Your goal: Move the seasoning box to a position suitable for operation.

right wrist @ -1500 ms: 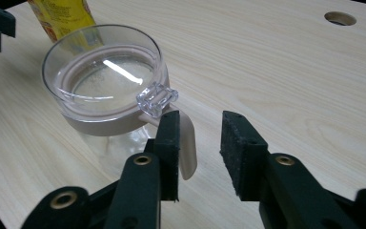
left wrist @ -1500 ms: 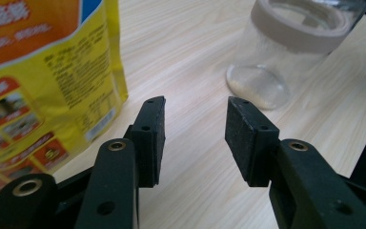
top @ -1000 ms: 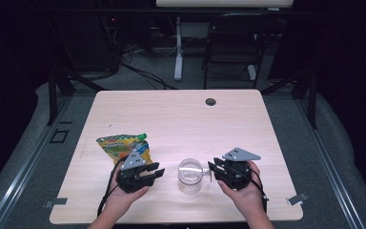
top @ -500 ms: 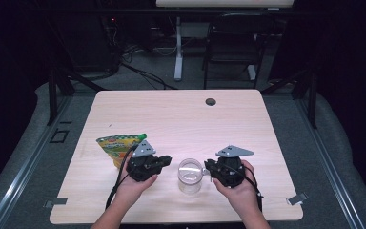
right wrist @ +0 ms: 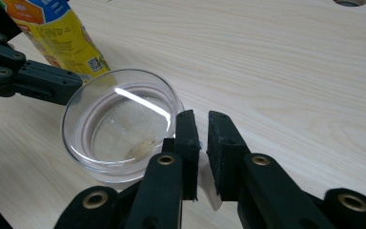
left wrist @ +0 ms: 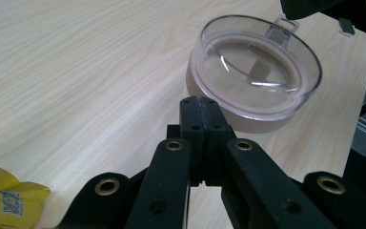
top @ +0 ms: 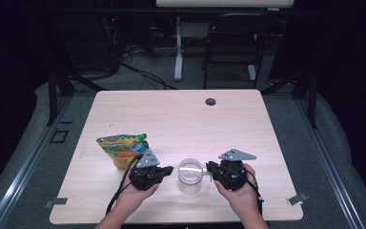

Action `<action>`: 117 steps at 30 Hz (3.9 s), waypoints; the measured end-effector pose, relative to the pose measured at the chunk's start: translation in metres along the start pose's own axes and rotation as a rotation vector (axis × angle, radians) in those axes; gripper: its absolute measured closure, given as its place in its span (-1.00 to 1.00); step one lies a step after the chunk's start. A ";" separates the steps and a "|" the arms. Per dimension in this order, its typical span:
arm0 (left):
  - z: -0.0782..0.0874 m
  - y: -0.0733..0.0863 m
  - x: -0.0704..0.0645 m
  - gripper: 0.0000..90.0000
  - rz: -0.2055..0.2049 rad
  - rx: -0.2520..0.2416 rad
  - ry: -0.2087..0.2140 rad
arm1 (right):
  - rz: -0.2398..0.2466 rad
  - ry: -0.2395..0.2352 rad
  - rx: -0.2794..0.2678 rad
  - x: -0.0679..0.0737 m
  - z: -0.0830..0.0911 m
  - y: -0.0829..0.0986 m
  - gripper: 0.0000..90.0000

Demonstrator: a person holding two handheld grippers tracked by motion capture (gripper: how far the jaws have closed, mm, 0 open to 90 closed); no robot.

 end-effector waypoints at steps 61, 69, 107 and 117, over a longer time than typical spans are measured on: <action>-0.002 -0.006 -0.015 1.00 -0.039 -0.027 0.046 | 0.097 -0.051 -0.051 0.001 0.013 0.012 0.19; -0.002 -0.011 -0.017 1.00 -0.047 -0.030 0.053 | 0.136 -0.059 -0.048 0.008 0.012 0.015 0.02; -0.004 -0.015 -0.019 1.00 -0.048 -0.014 0.049 | 0.221 -0.004 -0.036 0.027 0.002 0.025 -0.20; -0.010 -0.013 -0.019 1.00 -0.054 -0.006 0.043 | 0.222 -0.001 -0.044 0.027 0.002 0.026 -0.19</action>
Point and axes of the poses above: each handheld gripper's, and its own axes: z roughly backward along the jaws, y roughly out of its underside, x roughly to its left, the point moved 2 cm from there along -z, roughly forward along the jaws, and after that the axes turned 5 degrees about y, right-handed, at the moved point
